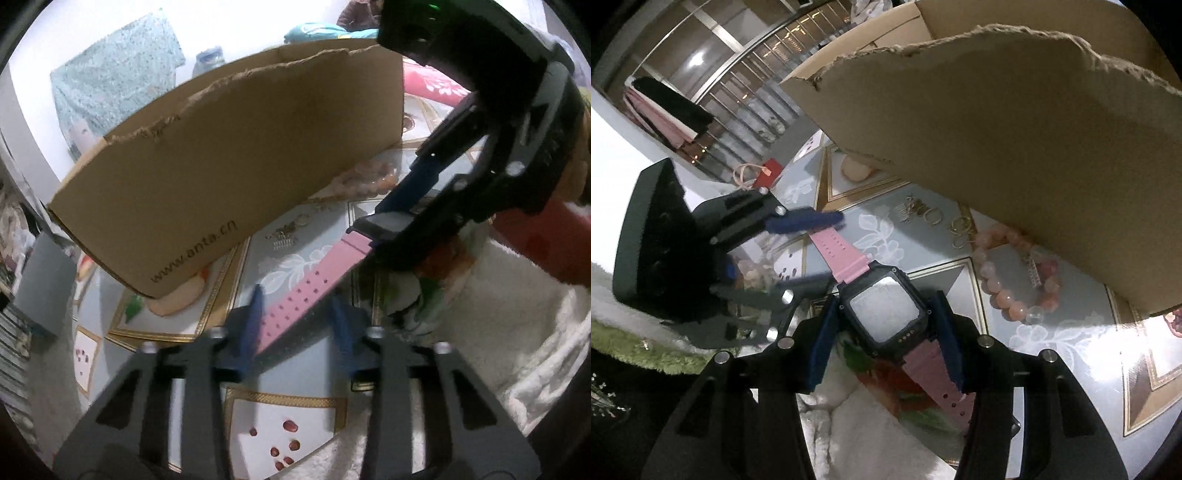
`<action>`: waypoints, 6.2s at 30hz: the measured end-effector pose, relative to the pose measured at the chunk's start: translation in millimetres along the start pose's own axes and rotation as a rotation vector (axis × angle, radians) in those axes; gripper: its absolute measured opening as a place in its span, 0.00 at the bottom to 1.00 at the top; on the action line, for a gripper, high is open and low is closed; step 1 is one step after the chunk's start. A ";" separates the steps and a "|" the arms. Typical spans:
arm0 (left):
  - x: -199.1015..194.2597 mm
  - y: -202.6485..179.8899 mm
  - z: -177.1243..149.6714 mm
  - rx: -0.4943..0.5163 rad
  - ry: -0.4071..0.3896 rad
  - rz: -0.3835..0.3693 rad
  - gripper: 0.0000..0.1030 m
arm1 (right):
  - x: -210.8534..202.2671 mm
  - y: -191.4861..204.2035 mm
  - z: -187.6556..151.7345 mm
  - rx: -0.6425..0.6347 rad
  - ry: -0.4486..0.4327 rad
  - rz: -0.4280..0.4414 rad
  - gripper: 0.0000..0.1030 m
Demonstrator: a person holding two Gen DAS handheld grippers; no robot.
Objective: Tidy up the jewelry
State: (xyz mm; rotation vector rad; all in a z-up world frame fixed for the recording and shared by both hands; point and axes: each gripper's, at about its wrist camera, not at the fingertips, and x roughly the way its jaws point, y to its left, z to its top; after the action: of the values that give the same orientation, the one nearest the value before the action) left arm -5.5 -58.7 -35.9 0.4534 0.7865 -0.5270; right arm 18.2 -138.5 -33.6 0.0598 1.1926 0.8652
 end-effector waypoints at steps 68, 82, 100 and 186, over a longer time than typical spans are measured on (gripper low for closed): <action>-38.5 43.0 23.4 -0.321 -0.007 -0.157 0.03 | -63.7 56.2 -58.3 -0.027 -0.358 -0.505 0.04; -101.3 77.0 102.3 -0.307 -0.190 -0.197 0.03 | -147.8 55.1 17.2 -0.057 -0.453 -0.451 0.04; 53.3 140.2 163.1 -0.506 0.173 -0.232 0.32 | -82.8 -83.7 156.9 0.110 -0.076 -0.504 0.08; -80.6 98.4 1.9 -0.496 -0.130 -0.011 0.78 | -148.2 39.0 38.5 0.113 -0.440 -0.173 0.64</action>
State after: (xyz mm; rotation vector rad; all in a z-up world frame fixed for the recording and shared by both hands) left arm 6.6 38.9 44.7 -0.0438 0.7635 -0.3502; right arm 13.9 -187.7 116.5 0.2243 0.8176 0.5922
